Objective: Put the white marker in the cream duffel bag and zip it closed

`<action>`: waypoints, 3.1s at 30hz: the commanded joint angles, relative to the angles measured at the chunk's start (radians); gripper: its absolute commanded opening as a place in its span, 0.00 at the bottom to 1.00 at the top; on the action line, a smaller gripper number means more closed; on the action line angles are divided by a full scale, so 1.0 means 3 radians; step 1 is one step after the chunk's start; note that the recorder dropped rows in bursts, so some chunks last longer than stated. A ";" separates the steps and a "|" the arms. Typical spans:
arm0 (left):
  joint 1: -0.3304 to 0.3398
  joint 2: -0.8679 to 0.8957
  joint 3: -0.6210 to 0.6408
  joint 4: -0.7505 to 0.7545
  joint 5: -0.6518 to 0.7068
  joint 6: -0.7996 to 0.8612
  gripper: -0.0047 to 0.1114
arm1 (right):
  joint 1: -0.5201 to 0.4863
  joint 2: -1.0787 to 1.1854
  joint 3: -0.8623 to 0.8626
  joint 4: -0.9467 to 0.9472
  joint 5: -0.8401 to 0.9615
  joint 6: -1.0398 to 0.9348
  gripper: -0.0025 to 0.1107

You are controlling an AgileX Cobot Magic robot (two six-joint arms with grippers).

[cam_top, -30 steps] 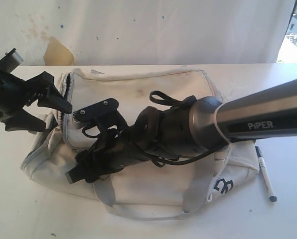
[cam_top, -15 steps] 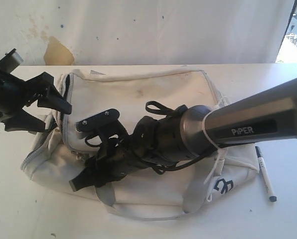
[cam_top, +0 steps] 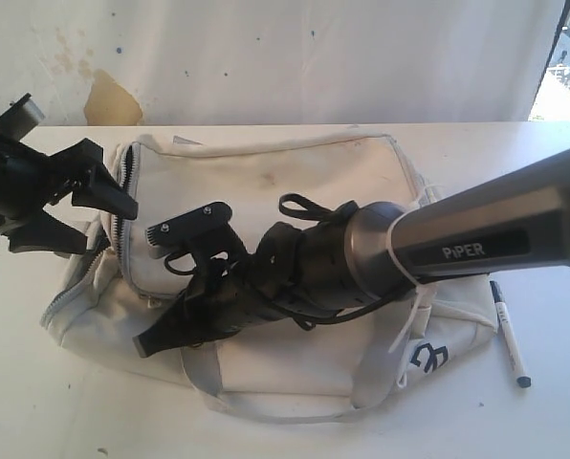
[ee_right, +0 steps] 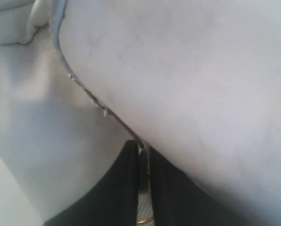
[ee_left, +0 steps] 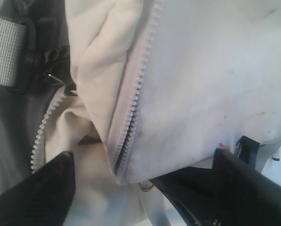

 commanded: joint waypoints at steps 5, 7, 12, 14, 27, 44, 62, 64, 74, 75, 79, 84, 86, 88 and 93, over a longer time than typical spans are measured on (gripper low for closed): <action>-0.0016 -0.0002 -0.0019 0.0002 -0.0006 0.0004 0.84 | 0.0000 -0.0041 -0.0010 0.0018 0.0212 0.0016 0.02; -0.0016 -0.0002 -0.0019 0.0002 -0.0006 -0.0019 0.84 | 0.0000 -0.0144 -0.0010 0.0011 0.0387 0.0016 0.02; -0.0136 -0.0002 0.0020 -0.0016 -0.0021 -0.0044 0.84 | 0.0000 -0.0375 -0.0010 0.0011 0.0498 0.0016 0.02; -0.0200 -0.0002 0.0074 0.0001 -0.0167 0.0010 0.84 | 0.0000 -0.0446 -0.0010 0.0001 0.0491 0.0016 0.02; -0.0213 0.0215 0.0117 -0.0406 -0.0052 -0.0059 0.82 | 0.0000 -0.0727 -0.0010 -0.0007 0.0442 0.0053 0.02; -0.0008 0.0285 0.0117 -0.0829 0.0524 -0.0217 0.04 | -0.0224 -0.0727 0.0015 -0.0270 0.0851 0.0335 0.02; 0.0058 0.0291 0.0117 -0.1203 0.0295 -0.0522 0.04 | -0.0454 -0.0957 0.0044 -0.2040 0.1554 0.1641 0.02; 0.0058 0.0291 0.0117 -0.1188 0.0273 -0.0522 0.04 | -0.0507 -0.1012 0.0044 -0.2363 0.1703 0.1902 0.02; 0.0058 0.0291 0.0117 -0.1188 0.0166 -0.0435 0.04 | -0.0847 -0.1351 0.0088 -0.2717 0.2257 0.2031 0.02; 0.0058 0.0291 0.0117 -0.1194 0.0162 -0.0389 0.04 | -0.0879 -0.1387 0.0113 -0.2728 0.2273 0.2031 0.02; 0.0058 0.0291 0.0117 -0.1180 0.0168 -0.0147 0.04 | -0.1081 -0.1557 0.0278 -0.2863 0.2298 0.2118 0.02; 0.0058 0.0291 0.0117 -0.1189 0.0231 -0.0029 0.04 | -0.1333 -0.1737 0.0517 -0.2880 0.2318 0.2112 0.02; 0.0058 0.0291 0.0117 -0.1180 0.0231 0.0003 0.04 | -0.1407 -0.1814 0.0588 -0.2904 0.2308 0.2112 0.02; 0.0058 0.0291 0.0117 -0.1180 0.0231 0.0003 0.04 | -0.1483 -0.1878 0.0639 -0.2944 0.2301 0.2112 0.02; 0.0058 0.0291 0.0117 -0.1180 0.0251 0.0003 0.04 | -0.1691 -0.1932 0.0752 -0.3018 0.2172 0.2084 0.02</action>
